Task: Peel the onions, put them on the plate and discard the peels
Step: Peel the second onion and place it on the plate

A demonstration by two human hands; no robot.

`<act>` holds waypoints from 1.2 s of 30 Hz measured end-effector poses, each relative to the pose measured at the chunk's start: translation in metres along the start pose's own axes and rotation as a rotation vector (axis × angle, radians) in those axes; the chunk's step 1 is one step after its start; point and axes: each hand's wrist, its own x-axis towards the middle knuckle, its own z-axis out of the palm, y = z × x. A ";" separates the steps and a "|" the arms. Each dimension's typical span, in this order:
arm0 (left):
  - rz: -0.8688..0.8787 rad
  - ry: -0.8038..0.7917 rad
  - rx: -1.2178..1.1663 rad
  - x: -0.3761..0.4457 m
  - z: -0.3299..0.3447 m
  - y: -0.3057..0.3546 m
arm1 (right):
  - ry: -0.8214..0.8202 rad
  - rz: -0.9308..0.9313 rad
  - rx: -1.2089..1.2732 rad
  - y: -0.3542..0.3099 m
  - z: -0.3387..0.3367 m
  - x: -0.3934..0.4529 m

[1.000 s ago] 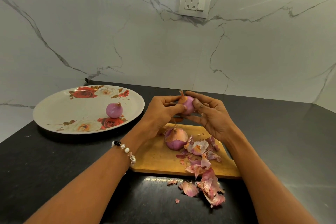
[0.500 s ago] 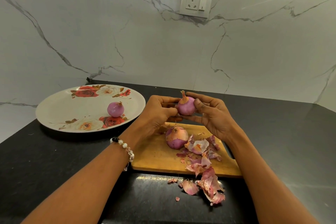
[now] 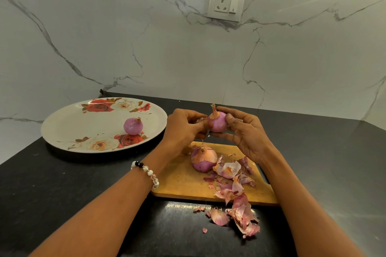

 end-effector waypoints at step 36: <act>-0.174 -0.180 -0.209 -0.007 -0.003 0.012 | -0.018 -0.001 -0.103 -0.002 0.003 -0.003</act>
